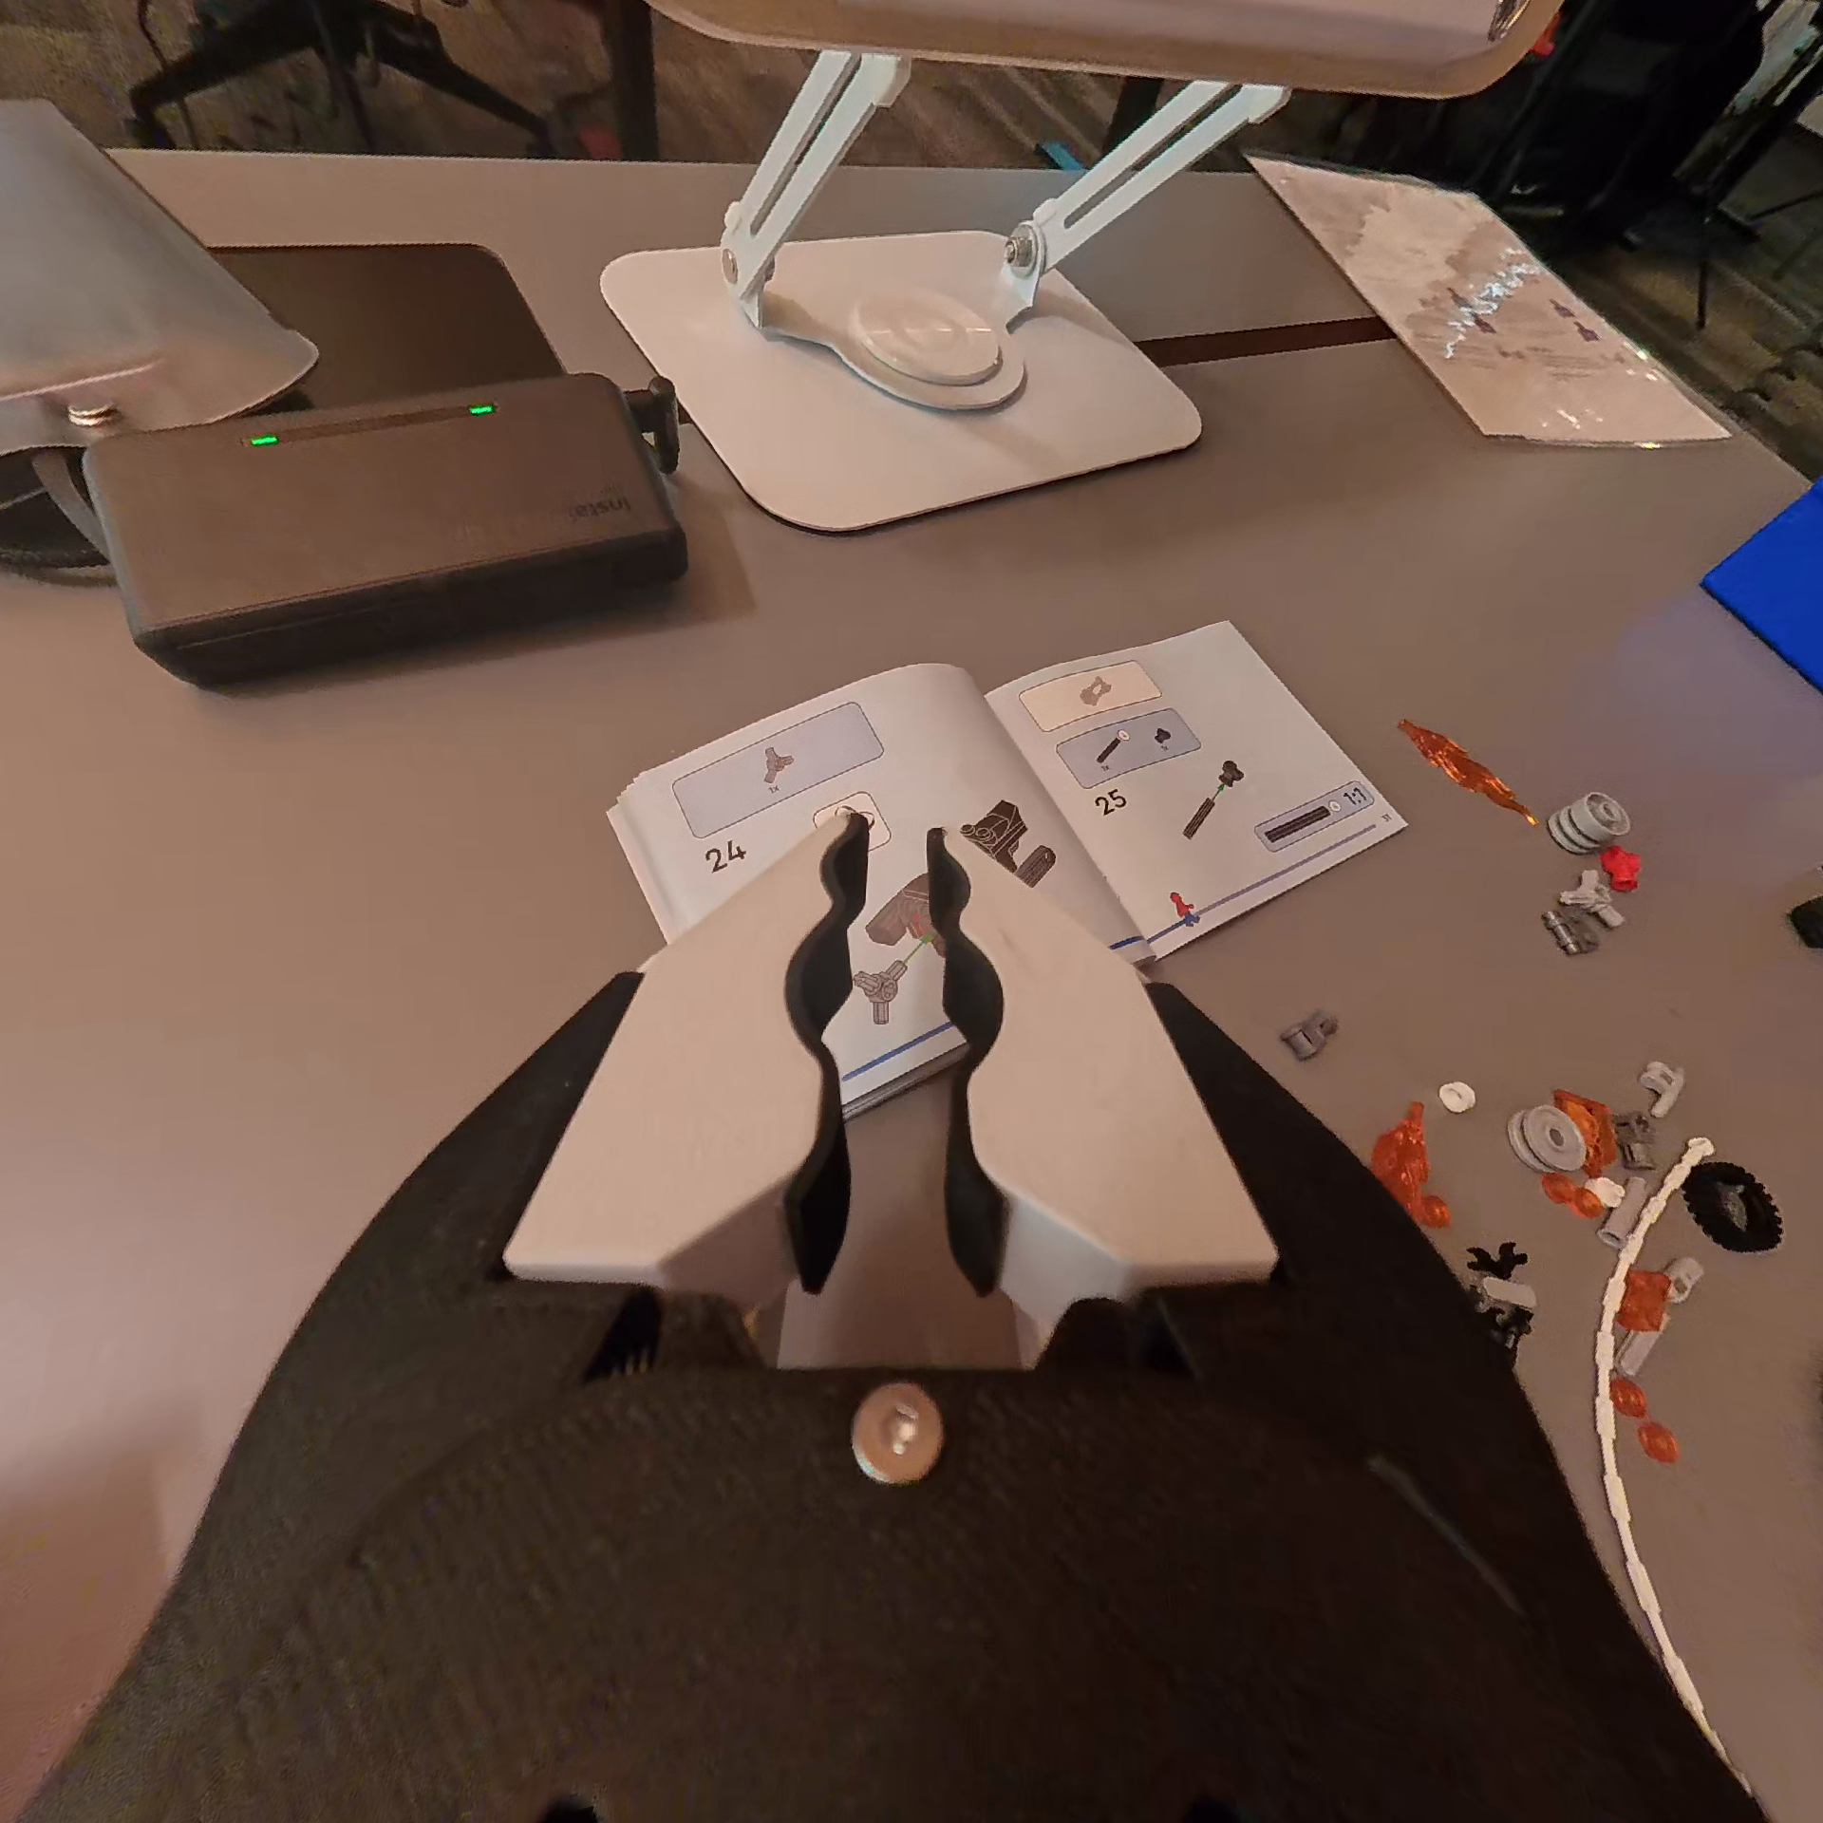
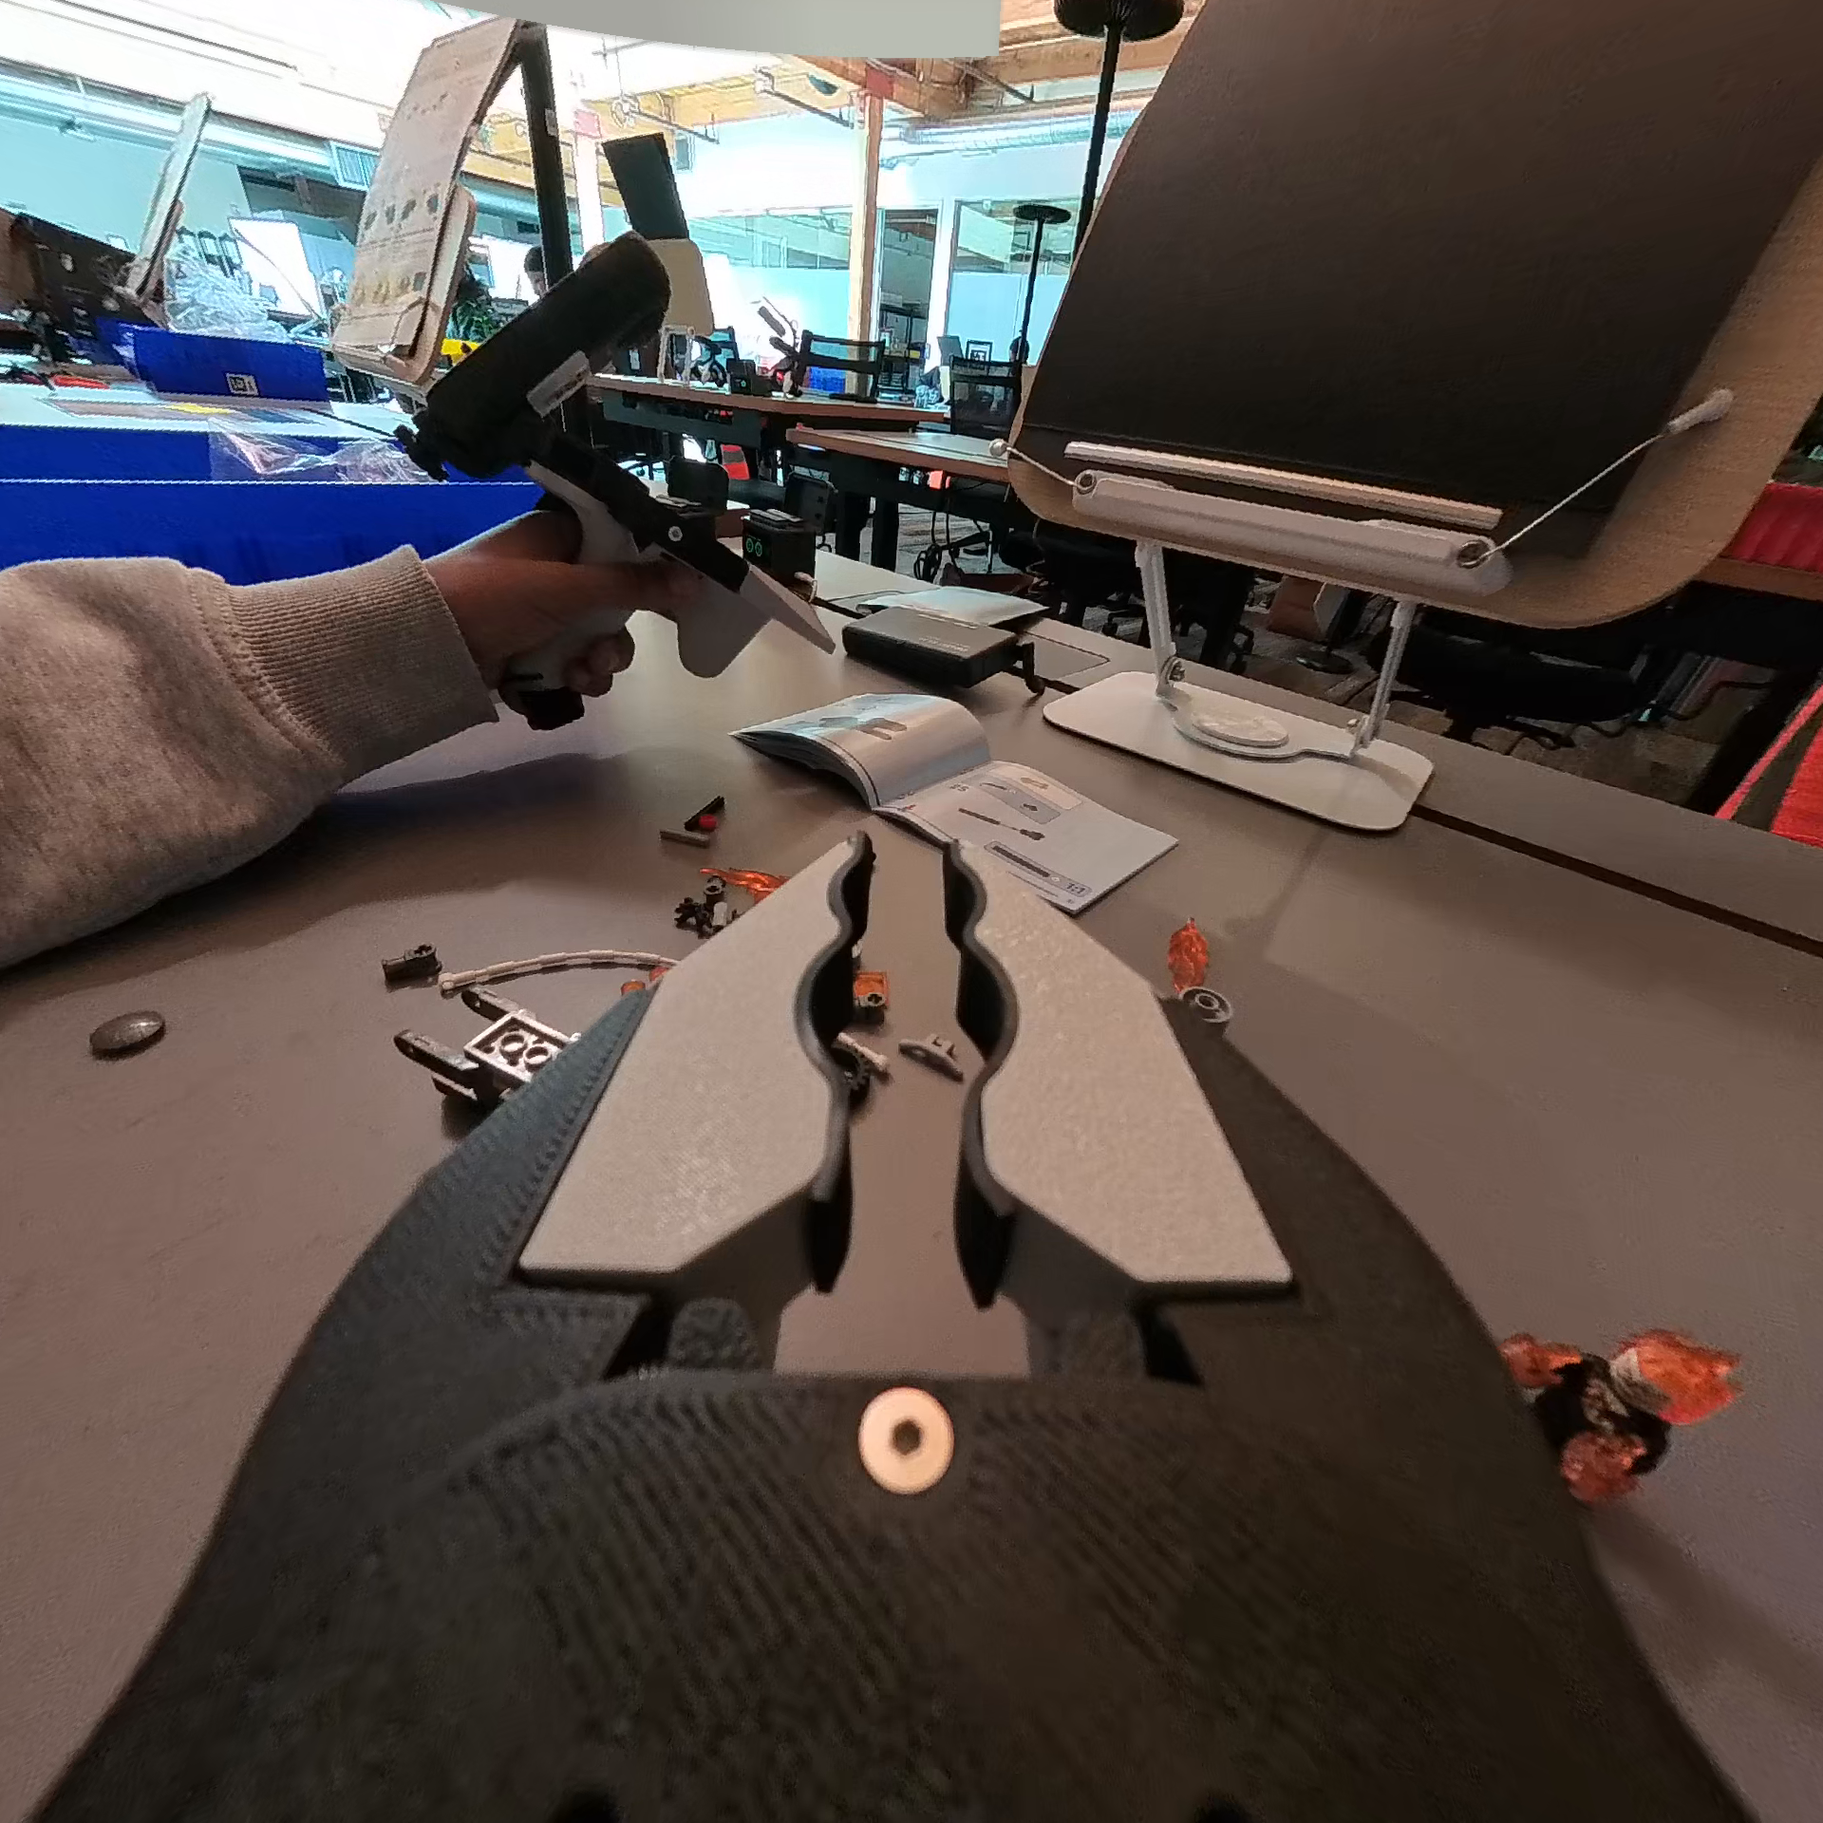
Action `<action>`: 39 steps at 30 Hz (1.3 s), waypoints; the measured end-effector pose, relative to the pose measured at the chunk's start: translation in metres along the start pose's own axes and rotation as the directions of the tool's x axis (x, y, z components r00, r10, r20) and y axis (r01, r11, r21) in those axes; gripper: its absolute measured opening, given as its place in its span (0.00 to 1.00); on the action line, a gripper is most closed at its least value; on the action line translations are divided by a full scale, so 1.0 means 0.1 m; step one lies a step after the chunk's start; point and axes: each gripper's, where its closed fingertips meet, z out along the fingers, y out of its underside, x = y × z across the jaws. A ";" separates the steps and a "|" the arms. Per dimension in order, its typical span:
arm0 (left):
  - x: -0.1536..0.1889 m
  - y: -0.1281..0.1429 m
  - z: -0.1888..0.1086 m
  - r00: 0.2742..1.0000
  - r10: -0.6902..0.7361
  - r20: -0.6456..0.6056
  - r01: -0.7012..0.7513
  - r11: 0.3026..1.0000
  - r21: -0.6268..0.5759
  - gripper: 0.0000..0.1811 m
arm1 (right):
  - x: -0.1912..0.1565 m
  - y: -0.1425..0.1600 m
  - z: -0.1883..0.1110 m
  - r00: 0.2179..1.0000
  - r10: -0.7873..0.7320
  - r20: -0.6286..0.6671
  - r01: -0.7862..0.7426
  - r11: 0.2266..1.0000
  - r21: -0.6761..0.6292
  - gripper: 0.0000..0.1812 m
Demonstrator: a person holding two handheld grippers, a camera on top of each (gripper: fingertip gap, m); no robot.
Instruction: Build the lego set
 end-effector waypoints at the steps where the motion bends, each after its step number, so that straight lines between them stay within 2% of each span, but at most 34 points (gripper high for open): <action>1: 0.00 0.00 0.00 1.000 0.001 0.001 -0.001 1.000 -0.001 0.06 | 0.00 0.00 0.00 1.000 0.000 0.000 0.000 1.000 0.000 0.07; 24: 0.04 -0.06 -0.04 1.000 0.008 -0.009 -0.007 1.000 0.026 0.08 | -0.02 0.00 0.00 1.000 -0.016 0.000 0.016 1.000 -0.006 0.07; 27: 0.07 -0.08 -0.06 1.000 0.011 -0.017 -0.010 0.999 0.038 0.08 | -0.07 -0.04 0.00 1.000 -0.013 0.020 0.013 1.000 0.027 0.08; 31: 0.14 -0.12 -0.08 0.999 0.023 -0.033 -0.022 0.998 0.051 0.08 | -0.17 -0.21 -0.05 0.995 0.056 0.087 -0.068 0.986 0.150 0.14; 34: 0.23 -0.13 -0.12 0.998 0.042 -0.053 -0.039 0.997 0.062 0.08 | -0.26 -0.22 -0.07 0.975 0.123 0.187 -0.149 0.980 0.134 0.25; 37: 0.38 -0.12 -0.17 0.993 0.074 -0.087 -0.067 0.994 0.087 0.08 | -0.54 -0.16 -0.11 0.906 0.176 0.385 -0.203 0.979 0.031 0.26; 39: 0.48 -0.08 -0.20 0.990 0.096 -0.107 -0.086 0.992 0.097 0.08 | -0.68 -0.01 -0.09 0.876 0.203 0.437 -0.174 0.979 -0.106 0.31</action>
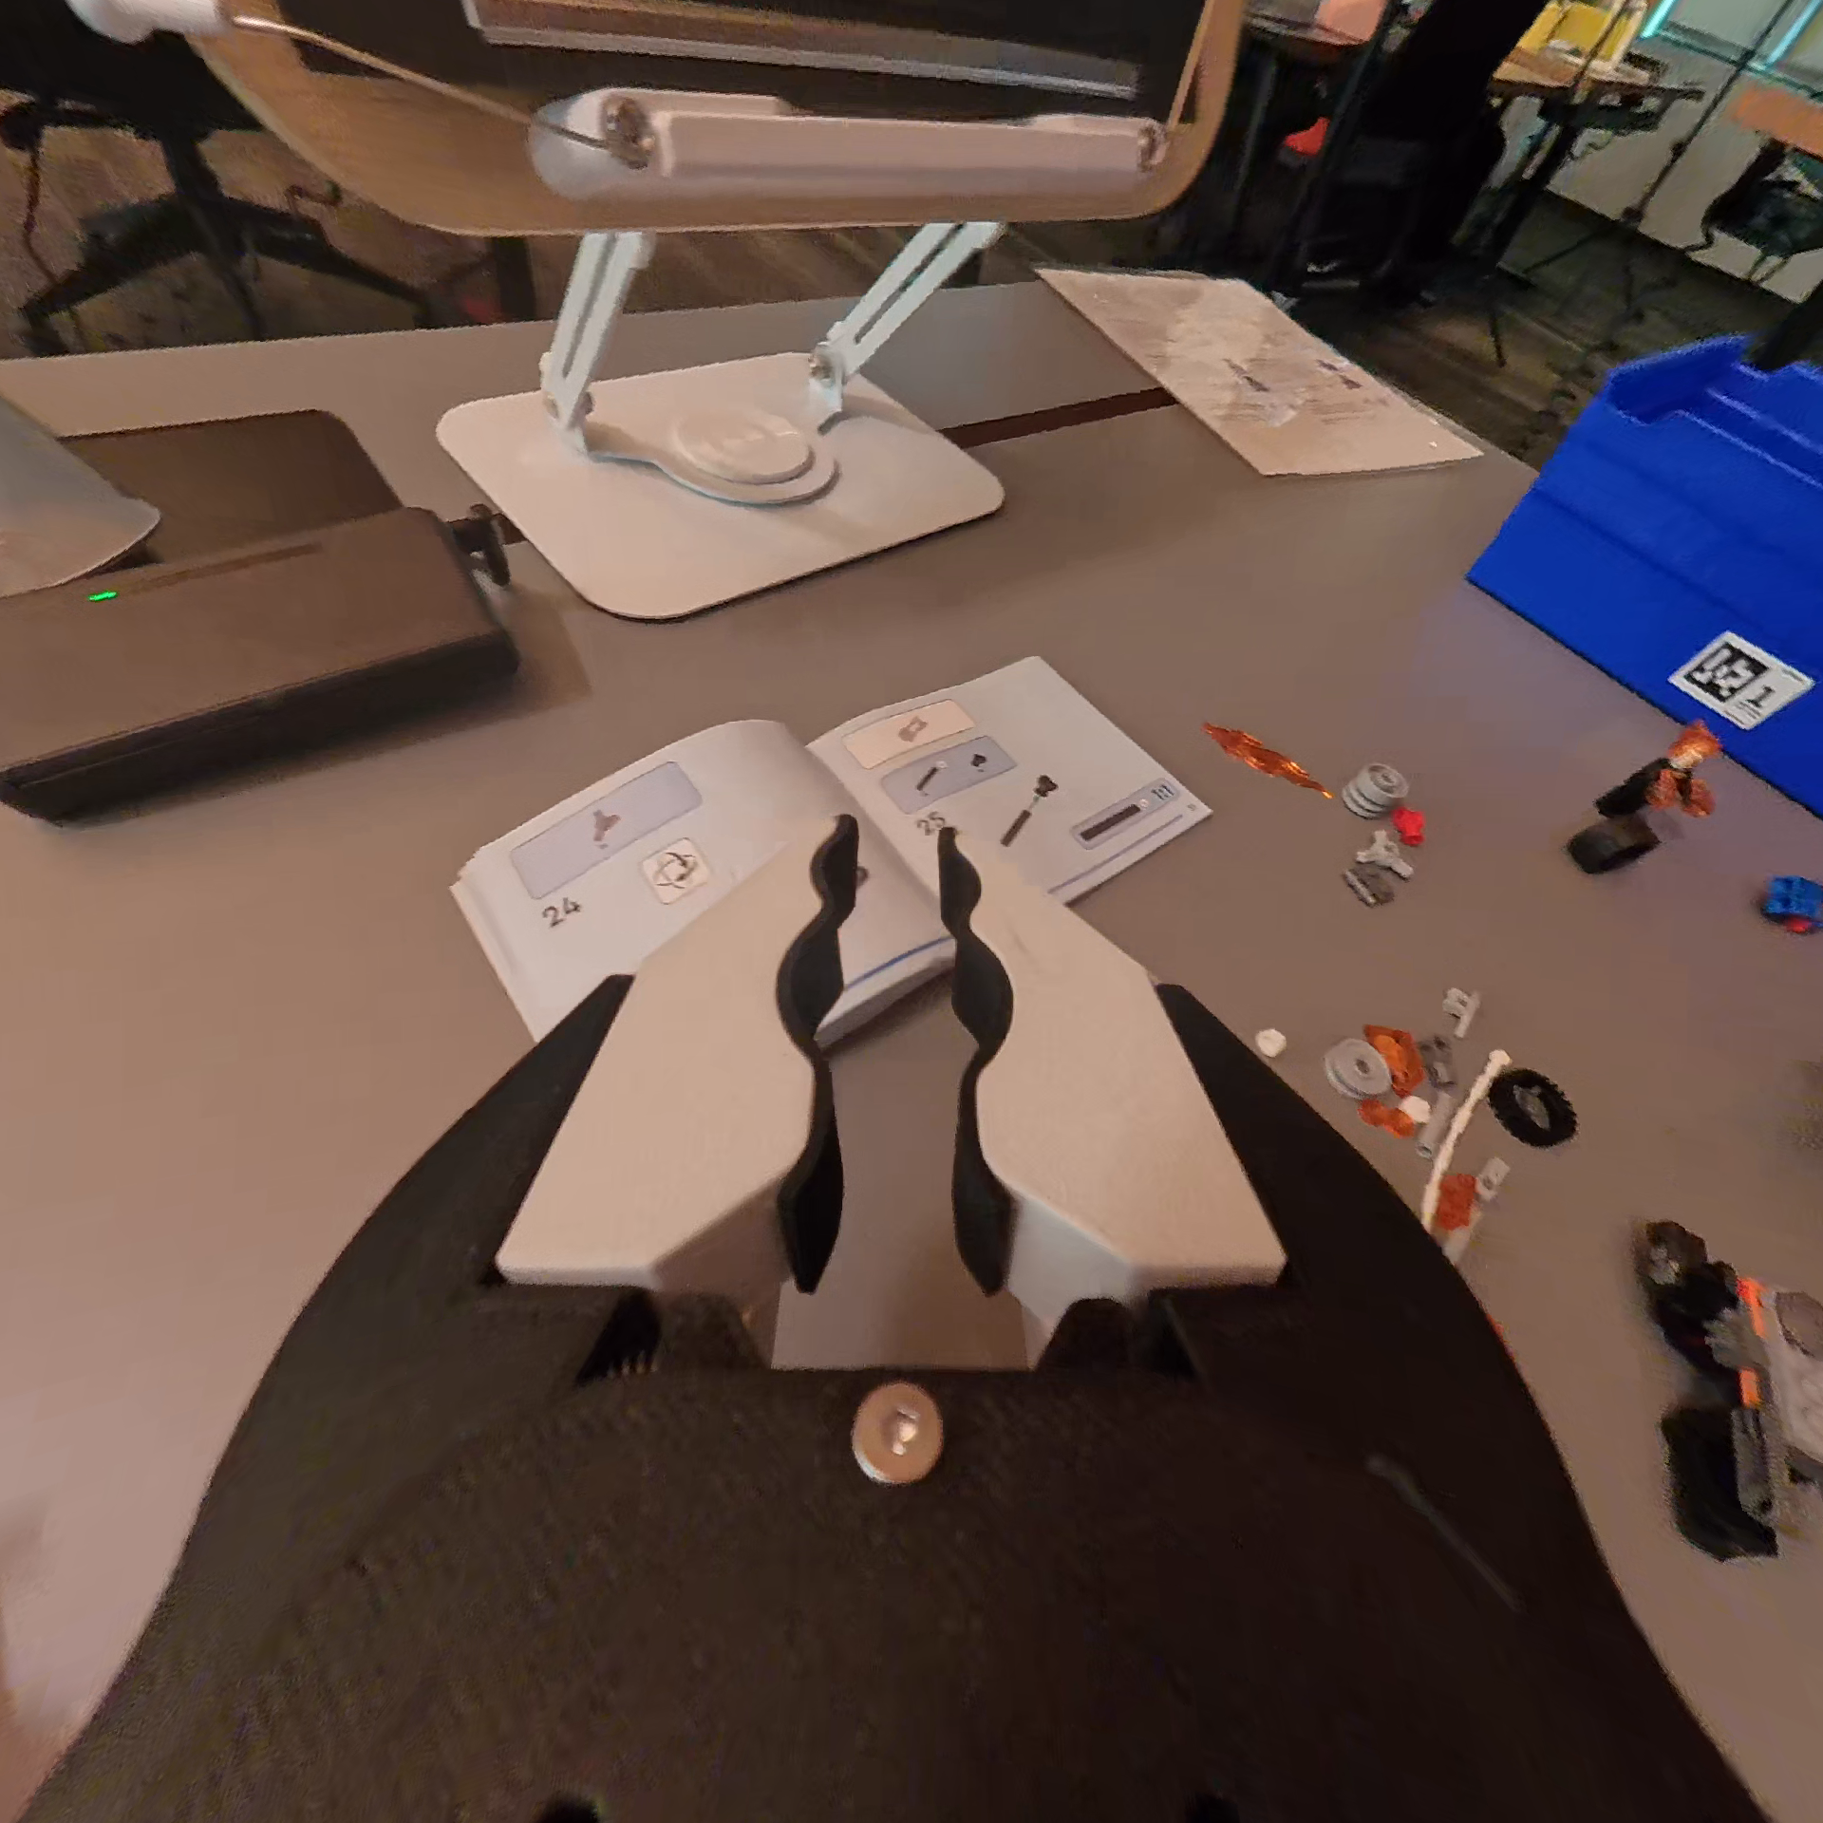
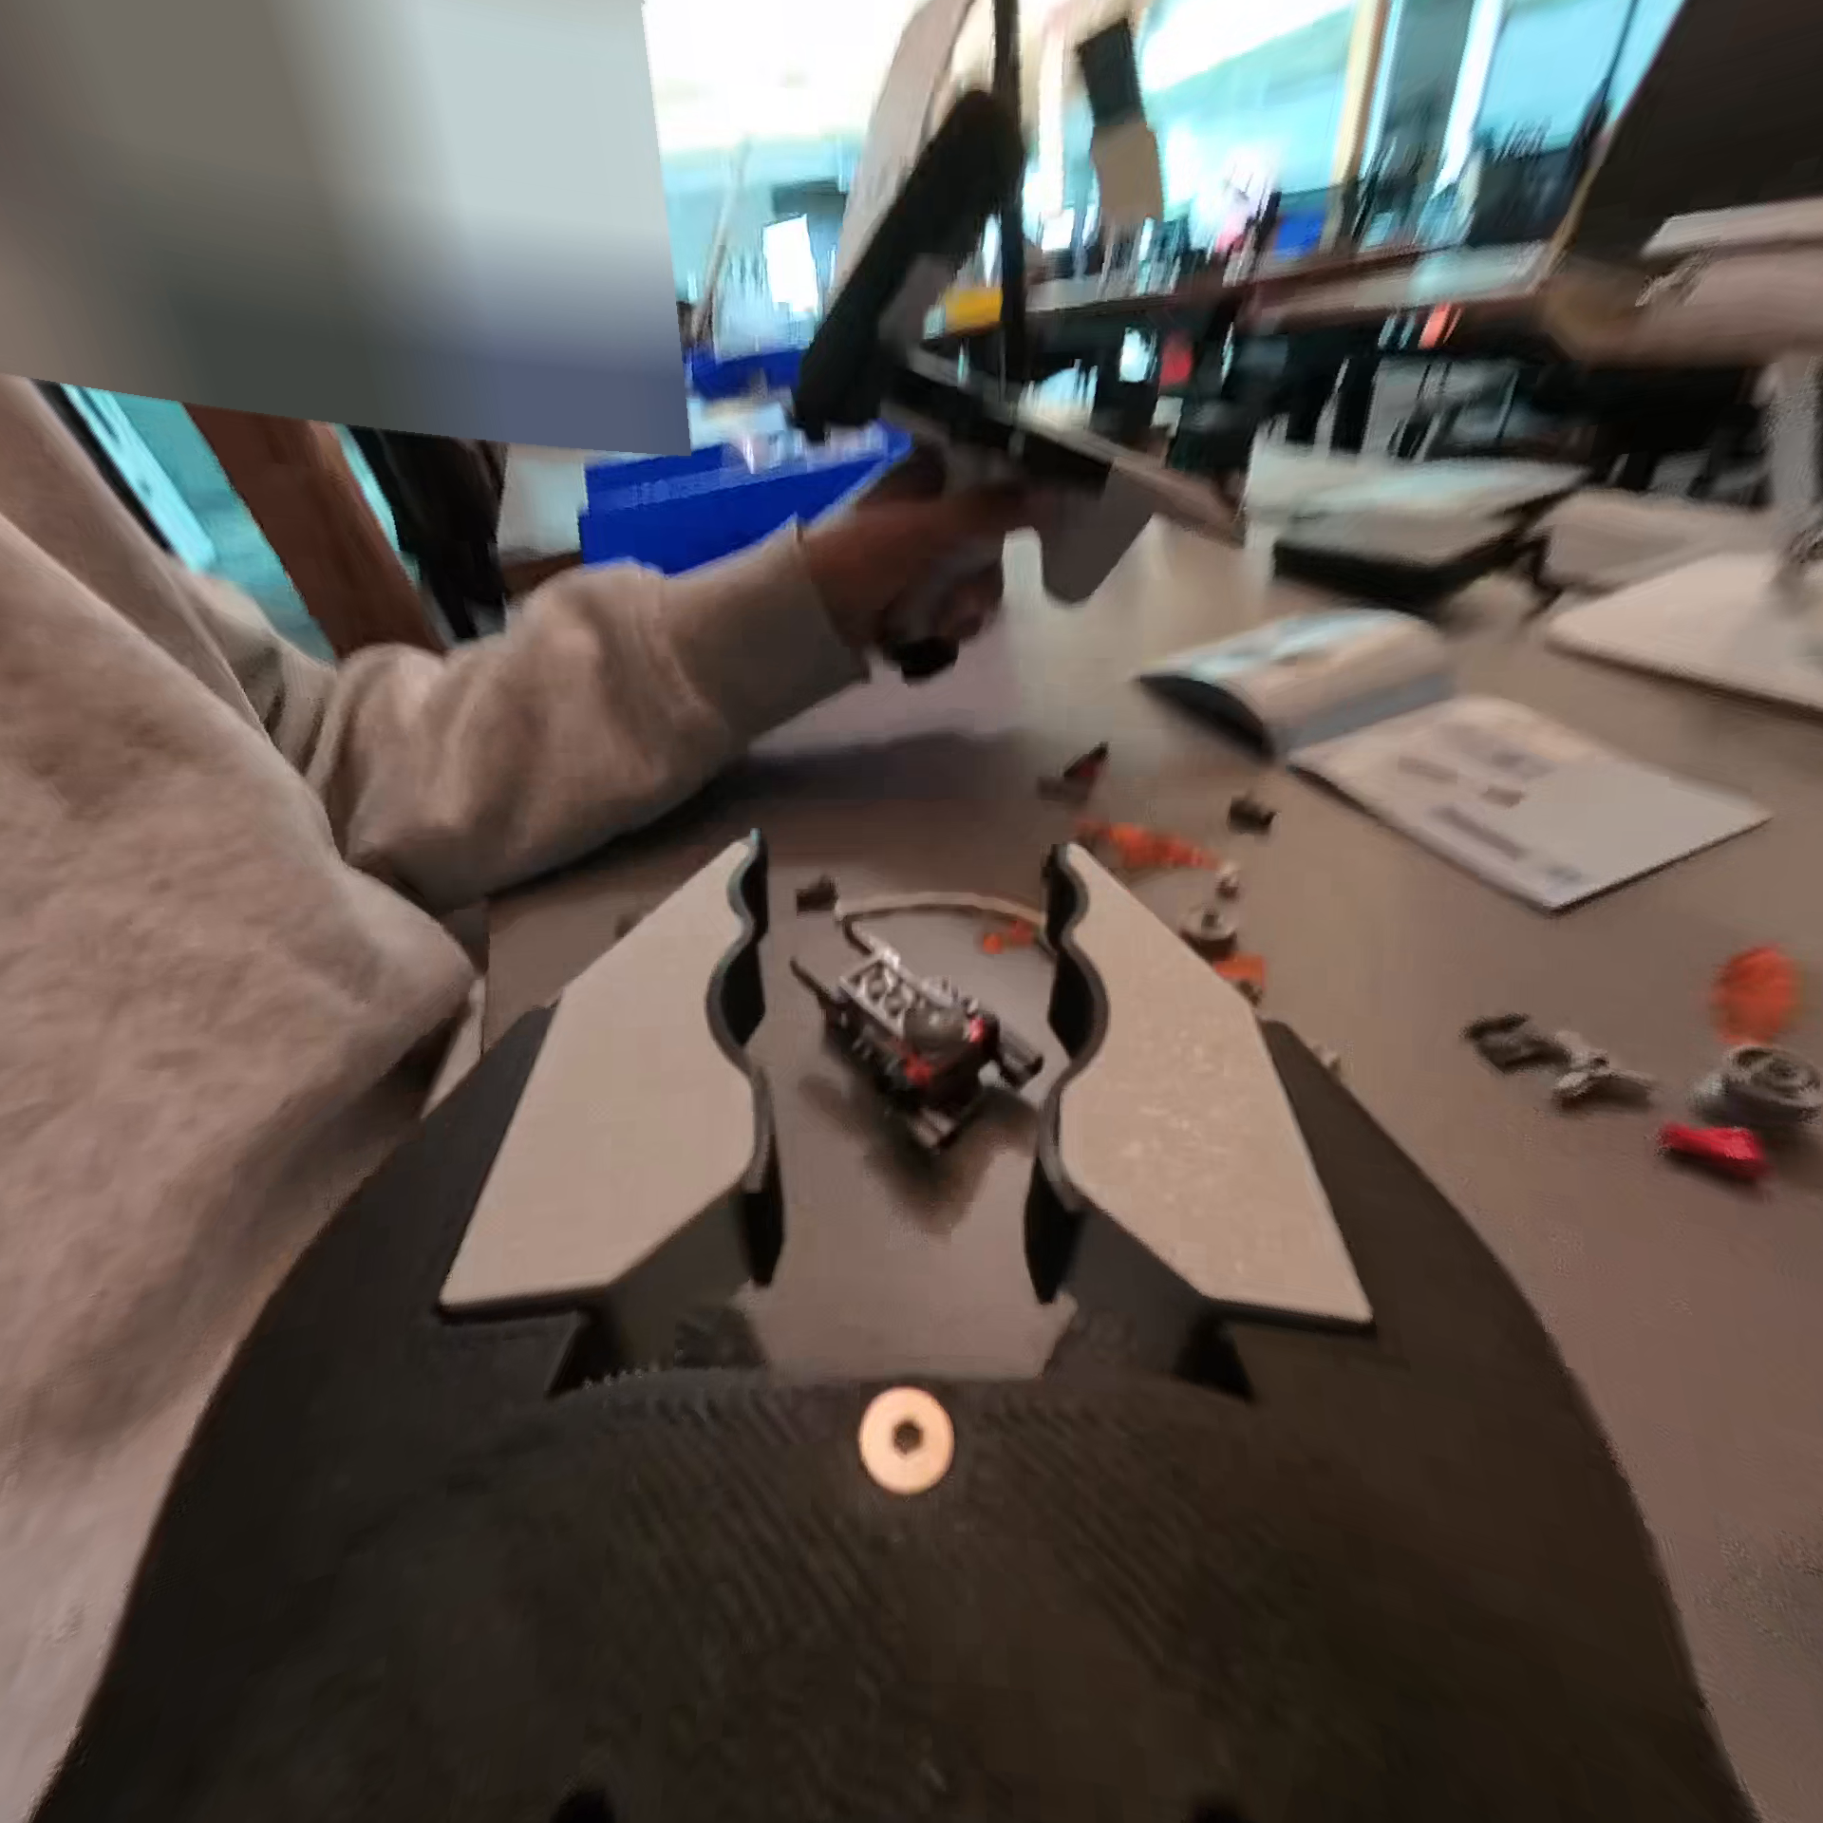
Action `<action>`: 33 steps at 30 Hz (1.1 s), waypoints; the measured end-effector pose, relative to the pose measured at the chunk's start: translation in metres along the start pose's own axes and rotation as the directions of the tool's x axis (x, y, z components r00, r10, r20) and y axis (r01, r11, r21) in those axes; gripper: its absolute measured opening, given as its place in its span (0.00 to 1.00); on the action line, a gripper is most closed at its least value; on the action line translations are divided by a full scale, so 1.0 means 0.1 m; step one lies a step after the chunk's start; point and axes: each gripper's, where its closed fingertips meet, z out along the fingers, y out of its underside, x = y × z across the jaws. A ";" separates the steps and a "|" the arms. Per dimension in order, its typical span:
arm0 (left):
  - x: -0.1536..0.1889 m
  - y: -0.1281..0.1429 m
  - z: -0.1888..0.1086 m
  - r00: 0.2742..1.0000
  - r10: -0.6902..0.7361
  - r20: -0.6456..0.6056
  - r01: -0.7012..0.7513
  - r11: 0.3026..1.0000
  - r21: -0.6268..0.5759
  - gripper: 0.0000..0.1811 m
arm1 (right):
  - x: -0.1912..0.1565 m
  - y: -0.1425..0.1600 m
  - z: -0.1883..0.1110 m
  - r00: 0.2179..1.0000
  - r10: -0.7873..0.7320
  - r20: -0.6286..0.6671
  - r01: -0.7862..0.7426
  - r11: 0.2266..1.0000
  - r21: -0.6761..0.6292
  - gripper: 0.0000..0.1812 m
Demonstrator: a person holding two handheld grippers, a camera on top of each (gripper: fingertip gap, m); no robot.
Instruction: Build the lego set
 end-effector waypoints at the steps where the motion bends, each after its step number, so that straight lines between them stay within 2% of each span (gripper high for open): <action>1: 0.04 0.03 -0.01 1.000 0.014 -0.006 -0.014 1.000 -0.001 0.08 | -0.02 0.10 0.04 1.000 -0.006 0.007 0.007 0.997 -0.073 0.32; 3: 0.11 0.10 -0.02 0.999 0.032 -0.012 -0.032 0.999 -0.017 0.09 | -0.07 0.27 0.13 0.998 -0.063 0.006 0.063 0.980 -0.189 0.33; 7: 0.19 0.15 -0.02 0.999 0.048 -0.024 -0.049 0.998 -0.031 0.09 | -0.10 0.48 0.27 0.982 -0.191 -0.019 0.174 0.929 -0.326 0.33; 12: 0.27 0.17 -0.03 0.998 0.027 -0.065 -0.029 0.999 -0.026 0.09 | -0.07 0.65 0.31 0.976 -0.218 -0.030 0.184 0.883 -0.431 0.34; 17: 0.33 0.16 -0.03 0.996 0.030 -0.089 -0.031 0.999 -0.018 0.09 | -0.02 0.77 0.31 0.969 -0.241 -0.051 0.184 0.845 -0.502 0.28; 20: 0.36 0.17 -0.02 0.995 0.036 -0.098 -0.038 0.999 -0.021 0.09 | -0.02 0.77 0.30 0.966 -0.253 -0.056 0.192 0.842 -0.504 0.21; 24: 0.42 0.16 -0.03 0.992 0.047 -0.118 -0.049 0.999 -0.015 0.09 | 0.03 0.75 0.27 0.973 -0.215 -0.078 0.150 0.857 -0.493 0.19; 27: 0.46 0.17 -0.03 0.989 0.054 -0.137 -0.056 0.998 -0.013 0.10 | 0.07 0.67 0.23 0.980 -0.169 -0.103 0.106 0.887 -0.449 0.12; 33: 0.62 0.19 -0.03 0.974 0.044 -0.222 -0.049 0.999 -0.015 0.12 | 0.19 0.54 0.14 0.984 -0.077 -0.161 0.013 0.931 -0.365 0.08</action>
